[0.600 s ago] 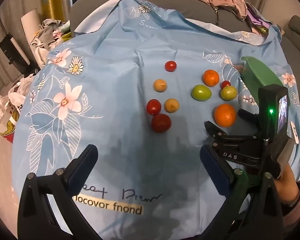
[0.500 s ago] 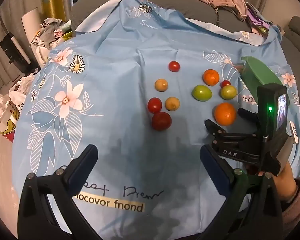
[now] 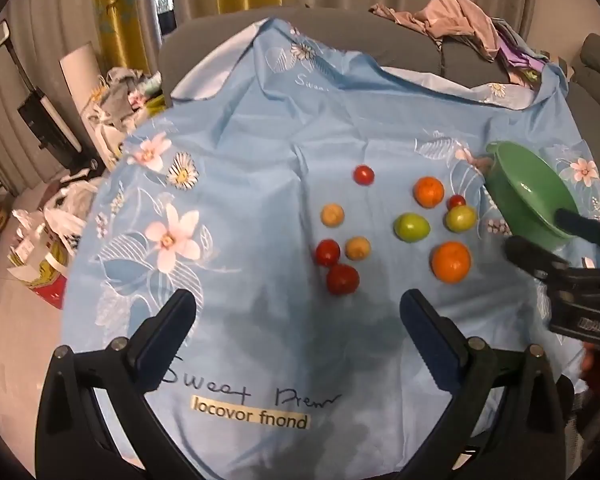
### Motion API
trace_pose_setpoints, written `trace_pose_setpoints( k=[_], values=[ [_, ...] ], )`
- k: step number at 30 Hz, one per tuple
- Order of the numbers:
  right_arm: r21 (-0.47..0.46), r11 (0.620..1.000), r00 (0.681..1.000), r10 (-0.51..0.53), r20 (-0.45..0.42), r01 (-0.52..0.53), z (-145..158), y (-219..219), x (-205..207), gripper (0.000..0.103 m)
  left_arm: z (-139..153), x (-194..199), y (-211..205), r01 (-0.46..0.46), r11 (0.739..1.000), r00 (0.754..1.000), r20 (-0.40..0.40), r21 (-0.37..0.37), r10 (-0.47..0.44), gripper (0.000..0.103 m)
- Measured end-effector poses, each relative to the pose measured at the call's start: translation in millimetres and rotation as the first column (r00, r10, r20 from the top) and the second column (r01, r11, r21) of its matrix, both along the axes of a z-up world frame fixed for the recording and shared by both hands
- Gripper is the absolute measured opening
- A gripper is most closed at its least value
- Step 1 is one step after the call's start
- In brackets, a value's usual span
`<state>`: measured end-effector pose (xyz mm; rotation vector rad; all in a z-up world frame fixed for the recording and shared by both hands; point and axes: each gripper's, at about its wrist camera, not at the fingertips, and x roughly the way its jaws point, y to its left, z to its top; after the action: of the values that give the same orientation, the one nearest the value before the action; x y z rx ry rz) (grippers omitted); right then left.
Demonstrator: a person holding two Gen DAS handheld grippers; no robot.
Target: Organize fruits
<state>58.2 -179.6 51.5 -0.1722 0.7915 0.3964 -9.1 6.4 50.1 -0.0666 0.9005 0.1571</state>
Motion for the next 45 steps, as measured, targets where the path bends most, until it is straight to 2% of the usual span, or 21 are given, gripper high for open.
trace_pose_setpoints(
  k=[4,7,9,14,29,45],
  values=[
    [0.032,0.999,0.999,0.030,-0.045,-0.029,24,-6,-7,0.102,20,-1,-4,0.001,0.999,1.000,0.018,0.035,-0.002,0.102],
    [0.019,0.999,0.999,0.041,-0.009,-0.041,40,-5,-18,0.102,36,-2,-6,0.004,0.999,0.999,0.038,0.049,-0.006,0.102],
    [0.041,0.998,0.999,0.038,0.004,-0.038,49,-7,-21,0.102,46,-3,-9,0.009,0.998,0.998,0.059,0.065,-0.013,0.102],
    [0.051,0.998,0.999,0.028,0.026,-0.029,59,-15,-26,0.102,61,-6,-18,0.022,0.995,0.995,0.091,0.102,-0.031,0.102],
    [0.043,0.999,0.998,0.018,0.053,-0.020,62,-27,-31,0.102,58,-5,-34,0.050,0.988,0.995,0.078,0.144,-0.062,0.102],
    [0.029,0.999,0.998,0.022,0.059,-0.024,61,-24,-28,0.102,55,-6,-30,0.053,0.989,0.996,0.068,0.139,-0.063,0.102]
  ],
)
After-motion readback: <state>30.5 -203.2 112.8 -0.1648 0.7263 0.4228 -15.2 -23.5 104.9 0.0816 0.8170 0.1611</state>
